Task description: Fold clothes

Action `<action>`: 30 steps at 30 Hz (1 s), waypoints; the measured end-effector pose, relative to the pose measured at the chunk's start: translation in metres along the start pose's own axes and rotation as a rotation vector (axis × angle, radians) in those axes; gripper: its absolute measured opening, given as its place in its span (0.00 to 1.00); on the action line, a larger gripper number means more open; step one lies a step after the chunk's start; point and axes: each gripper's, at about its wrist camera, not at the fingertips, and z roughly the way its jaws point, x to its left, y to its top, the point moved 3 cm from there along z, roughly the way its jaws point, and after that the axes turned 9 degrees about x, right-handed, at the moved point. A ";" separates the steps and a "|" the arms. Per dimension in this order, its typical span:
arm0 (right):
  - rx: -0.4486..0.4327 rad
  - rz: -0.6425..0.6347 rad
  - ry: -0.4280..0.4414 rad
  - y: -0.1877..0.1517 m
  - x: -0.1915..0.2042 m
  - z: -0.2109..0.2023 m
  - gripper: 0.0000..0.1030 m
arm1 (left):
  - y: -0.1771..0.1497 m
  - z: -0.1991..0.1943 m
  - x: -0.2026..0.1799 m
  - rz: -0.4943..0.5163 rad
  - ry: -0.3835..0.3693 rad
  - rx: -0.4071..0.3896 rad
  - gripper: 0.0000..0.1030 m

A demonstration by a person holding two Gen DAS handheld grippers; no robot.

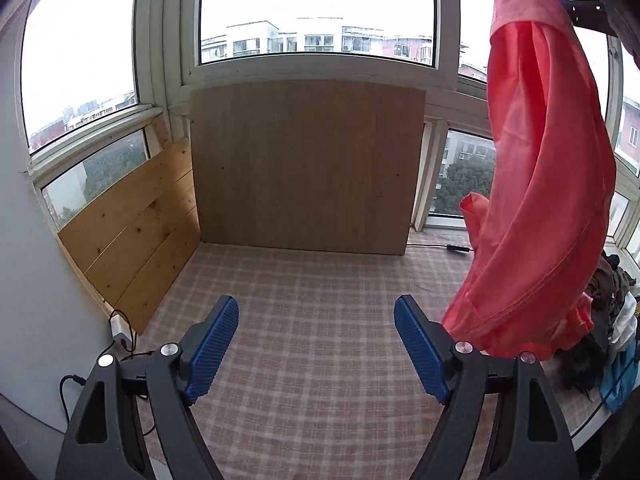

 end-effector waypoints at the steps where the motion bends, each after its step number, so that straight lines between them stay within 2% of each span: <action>1: 0.068 0.006 -0.038 -0.020 -0.004 0.032 0.52 | -0.002 0.004 0.009 0.001 0.008 0.008 0.87; 2: 0.136 0.011 -0.077 -0.041 -0.009 0.064 0.52 | -0.004 0.008 0.019 0.002 0.016 0.015 0.93; 3: 0.200 0.026 -0.107 -0.064 -0.015 0.094 0.52 | -0.006 0.013 0.028 0.005 0.024 0.024 0.94; 6: 0.338 0.171 -0.123 -0.158 -0.062 0.154 0.52 | -0.010 0.039 0.042 0.047 0.029 0.065 0.94; 8: 0.425 0.269 -0.211 -0.234 -0.100 0.178 0.52 | -0.012 0.065 0.043 0.084 0.013 0.109 0.94; 11: 0.546 0.455 -0.329 -0.331 -0.151 0.201 0.52 | -0.015 0.110 0.029 0.154 -0.028 0.195 0.94; 14: 0.609 0.626 -0.382 -0.404 -0.185 0.206 0.52 | -0.018 0.153 0.000 0.224 -0.093 0.266 0.94; 17: 0.599 0.702 -0.441 -0.434 -0.204 0.200 0.52 | -0.023 0.192 -0.033 0.293 -0.151 0.324 0.94; 19: 0.587 0.737 -0.462 -0.443 -0.215 0.198 0.52 | -0.024 0.219 -0.051 0.324 -0.157 0.357 0.94; 21: 0.571 0.767 -0.443 -0.445 -0.223 0.199 0.53 | -0.024 0.247 -0.065 0.346 -0.147 0.391 0.94; 25: 0.600 0.713 -0.421 -0.439 -0.223 0.213 0.53 | -0.028 0.296 -0.079 0.371 -0.098 0.484 0.94; 27: 0.600 0.690 -0.409 -0.435 -0.221 0.215 0.52 | -0.035 0.313 -0.080 0.372 -0.102 0.540 0.91; 28: 0.597 0.689 -0.399 -0.435 -0.221 0.215 0.52 | -0.038 0.317 -0.079 0.366 -0.107 0.562 0.82; 29: 0.593 0.689 -0.387 -0.435 -0.222 0.215 0.45 | -0.041 0.320 -0.078 0.353 -0.122 0.576 0.63; 30: 0.588 0.691 -0.373 -0.434 -0.221 0.214 0.25 | -0.043 0.321 -0.075 0.333 -0.150 0.588 0.50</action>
